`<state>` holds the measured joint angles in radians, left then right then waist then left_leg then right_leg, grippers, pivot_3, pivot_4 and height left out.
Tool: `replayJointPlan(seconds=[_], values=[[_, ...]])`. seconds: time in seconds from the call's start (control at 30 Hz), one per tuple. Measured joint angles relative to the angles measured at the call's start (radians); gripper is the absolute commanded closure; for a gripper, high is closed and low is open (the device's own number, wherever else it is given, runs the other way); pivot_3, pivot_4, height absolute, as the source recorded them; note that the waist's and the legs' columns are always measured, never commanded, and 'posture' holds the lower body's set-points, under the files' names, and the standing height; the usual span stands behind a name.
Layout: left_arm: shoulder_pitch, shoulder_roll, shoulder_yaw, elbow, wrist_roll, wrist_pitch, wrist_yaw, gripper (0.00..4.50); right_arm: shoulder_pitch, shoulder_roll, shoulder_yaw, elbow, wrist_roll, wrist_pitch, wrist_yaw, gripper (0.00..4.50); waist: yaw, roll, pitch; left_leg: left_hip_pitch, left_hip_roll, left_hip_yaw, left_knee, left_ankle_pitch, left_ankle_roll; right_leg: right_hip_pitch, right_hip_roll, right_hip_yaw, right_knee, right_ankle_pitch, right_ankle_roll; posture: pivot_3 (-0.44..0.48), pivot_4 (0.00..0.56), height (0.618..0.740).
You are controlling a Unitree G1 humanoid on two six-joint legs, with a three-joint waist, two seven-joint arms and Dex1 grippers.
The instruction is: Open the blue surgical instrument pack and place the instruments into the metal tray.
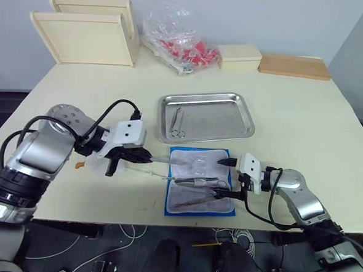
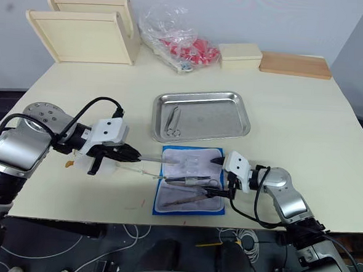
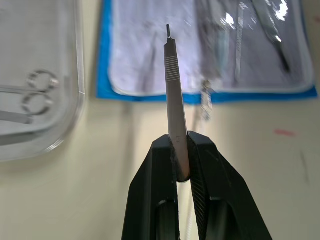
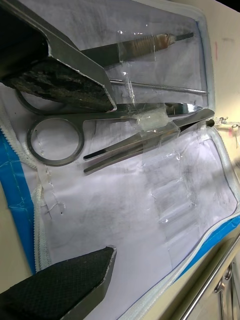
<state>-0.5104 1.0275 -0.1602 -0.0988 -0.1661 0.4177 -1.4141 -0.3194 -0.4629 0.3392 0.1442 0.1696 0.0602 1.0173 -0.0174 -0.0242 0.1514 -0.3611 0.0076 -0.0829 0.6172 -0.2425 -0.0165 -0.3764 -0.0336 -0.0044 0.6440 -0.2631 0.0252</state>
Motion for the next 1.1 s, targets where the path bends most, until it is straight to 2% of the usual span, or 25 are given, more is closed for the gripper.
replayJointPlan(seconds=[0.23,0.4,0.47,0.57,0.63,0.73,0.93,1.1], values=[[-0.088,-0.151,0.042,-0.027,-0.059,0.219,0.198,4.49,-0.002,-0.001,0.001,0.002,0.0,0.0,0.001,0.0,-0.001,-0.002,-0.001,0.0,0.0,0.0,0.001,0.0,0.0,0.0,0.001,0.0,0.001,0.002,0.004,0.0,0.15,0.74],[-0.121,-0.277,0.073,-0.037,-0.059,0.335,0.401,4.49,-0.005,-0.001,0.002,0.002,0.0,0.0,0.004,0.0,-0.002,-0.005,-0.003,0.0,-0.001,0.0,0.001,0.0,0.0,0.001,0.0,0.002,0.001,0.002,0.004,0.0,0.15,0.74],[-0.124,-0.412,0.1,-0.051,-0.052,0.423,0.567,4.49,-0.006,-0.005,0.002,0.003,0.0,0.0,0.005,0.0,0.001,-0.007,-0.004,0.0,-0.001,-0.001,0.002,0.0,0.0,0.001,0.0,0.001,0.001,0.003,0.005,0.0,0.15,0.74],[-0.124,-0.503,0.101,-0.066,-0.029,0.489,0.714,4.49,-0.007,-0.002,0.003,0.004,0.0,0.0,0.003,0.0,0.0,-0.006,-0.004,0.001,-0.001,0.0,0.002,0.0,0.0,0.001,0.0,0.002,0.003,0.003,0.005,0.0,0.15,0.74],[-0.124,-0.527,0.103,-0.076,-0.018,0.507,0.77,4.49,-0.007,-0.003,0.003,0.004,0.0,0.0,0.004,0.0,-0.001,-0.006,-0.004,0.001,-0.001,0.0,0.002,0.0,0.0,0.001,0.0,0.002,0.002,0.003,0.005,0.0,0.15,0.74],[-0.12,-0.632,0.124,-0.092,0.01,0.548,0.926,4.49,-0.007,-0.006,0.003,0.004,0.0,0.0,0.004,0.0,0.002,-0.007,-0.004,0.001,-0.002,-0.001,0.003,0.0,-0.001,0.001,-0.001,0.002,0.002,0.003,0.006,0.0,0.15,0.74],[-0.108,-0.744,0.129,-0.102,0.05,0.573,1.097,4.49,-0.007,-0.007,0.003,0.004,0.0,0.0,0.003,0.0,0.003,-0.006,-0.005,0.001,-0.002,-0.001,0.003,0.0,-0.001,0.002,-0.001,0.002,0.002,0.004,0.006,0.0,0.15,0.74],[-0.115,-0.86,0.129,-0.025,0.089,0.562,1.24,4.49,-0.009,-0.007,0.003,0.008,0.0,0.0,0.004,0.0,0.003,-0.006,-0.005,0.001,-0.002,-0.001,0.004,0.0,-0.001,0.002,-0.001,0.002,0.002,0.004,0.007,0.0,0.15,0.74]])
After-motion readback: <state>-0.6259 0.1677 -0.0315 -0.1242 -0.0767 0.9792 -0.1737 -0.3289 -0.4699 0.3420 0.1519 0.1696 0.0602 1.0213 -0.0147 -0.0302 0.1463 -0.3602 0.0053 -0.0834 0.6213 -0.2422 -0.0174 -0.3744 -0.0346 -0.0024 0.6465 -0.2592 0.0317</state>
